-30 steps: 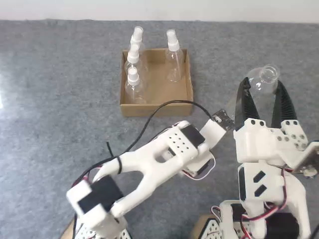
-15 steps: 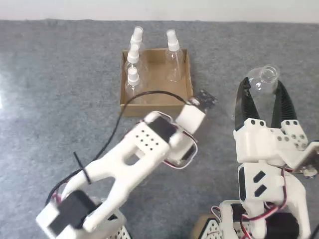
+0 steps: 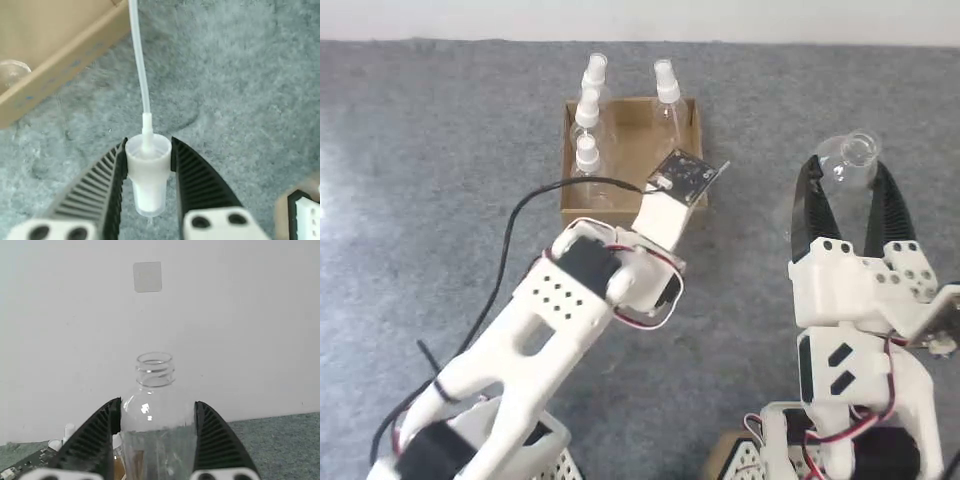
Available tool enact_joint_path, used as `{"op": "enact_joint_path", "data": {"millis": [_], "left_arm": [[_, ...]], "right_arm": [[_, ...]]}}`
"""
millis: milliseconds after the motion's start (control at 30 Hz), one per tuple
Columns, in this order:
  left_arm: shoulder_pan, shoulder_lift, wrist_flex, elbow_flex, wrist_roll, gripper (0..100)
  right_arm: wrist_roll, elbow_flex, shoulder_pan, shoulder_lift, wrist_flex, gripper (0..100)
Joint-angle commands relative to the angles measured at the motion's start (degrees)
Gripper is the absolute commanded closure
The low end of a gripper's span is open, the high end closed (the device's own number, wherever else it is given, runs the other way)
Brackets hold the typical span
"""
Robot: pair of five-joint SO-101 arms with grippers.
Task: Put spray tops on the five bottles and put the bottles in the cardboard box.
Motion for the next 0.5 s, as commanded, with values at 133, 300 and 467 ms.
{"op": "enact_joint_path", "data": {"millis": [133,300,467], "left_arm": [[-6.2,-10.7,-2.2,1.5,0.4,99],[-11.3,-13.5,-2.3,1.8,0.6,99],[-16.9,-14.8,-3.7,1.9,4.1,99]], "right_arm": [[-0.4,1.7,0.2,0.0,-4.0,97.8],[-0.4,6.7,0.1,0.0,-10.8,98.1],[-0.2,7.1,-3.5,0.0,-10.9,98.2]]}}
